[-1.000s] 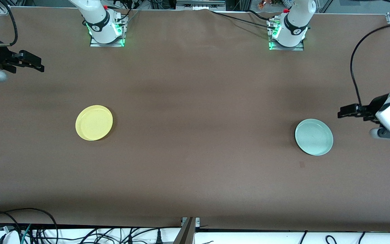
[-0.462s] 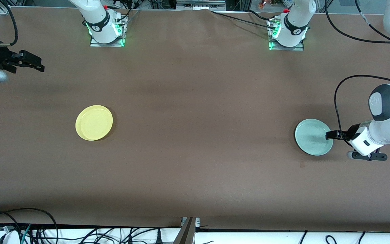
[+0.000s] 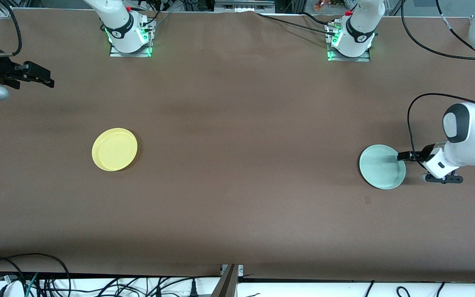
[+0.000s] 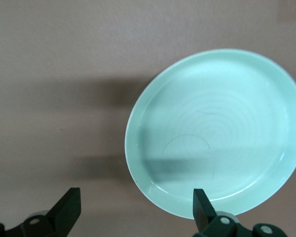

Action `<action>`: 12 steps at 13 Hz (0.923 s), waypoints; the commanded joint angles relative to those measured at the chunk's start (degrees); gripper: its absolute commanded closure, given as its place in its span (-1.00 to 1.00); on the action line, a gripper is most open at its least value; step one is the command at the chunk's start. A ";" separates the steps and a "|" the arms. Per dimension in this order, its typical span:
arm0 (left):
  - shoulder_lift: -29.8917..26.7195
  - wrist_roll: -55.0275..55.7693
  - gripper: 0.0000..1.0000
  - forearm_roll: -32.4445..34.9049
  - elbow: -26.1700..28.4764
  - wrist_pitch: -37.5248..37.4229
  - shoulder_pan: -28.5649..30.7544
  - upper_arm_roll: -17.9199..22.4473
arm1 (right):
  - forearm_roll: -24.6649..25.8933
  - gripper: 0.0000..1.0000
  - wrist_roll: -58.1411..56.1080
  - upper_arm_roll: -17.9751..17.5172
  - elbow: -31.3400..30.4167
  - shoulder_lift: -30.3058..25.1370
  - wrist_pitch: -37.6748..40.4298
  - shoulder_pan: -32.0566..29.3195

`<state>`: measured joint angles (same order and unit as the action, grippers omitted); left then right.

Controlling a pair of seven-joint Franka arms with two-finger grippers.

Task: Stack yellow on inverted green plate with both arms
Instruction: 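Close the left gripper on the green plate rim and lift it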

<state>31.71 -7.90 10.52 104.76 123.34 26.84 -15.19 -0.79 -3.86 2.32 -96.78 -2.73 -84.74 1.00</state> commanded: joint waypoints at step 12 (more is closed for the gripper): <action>5.30 -1.16 1.00 6.09 0.27 6.83 1.29 -0.19 | 0.09 -1.00 -0.62 0.05 0.18 -0.26 0.71 0.06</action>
<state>37.04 -8.30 15.10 105.23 130.42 27.65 -15.13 -0.79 -3.86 2.32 -96.78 -2.73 -84.73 1.00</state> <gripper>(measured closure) 0.577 0.000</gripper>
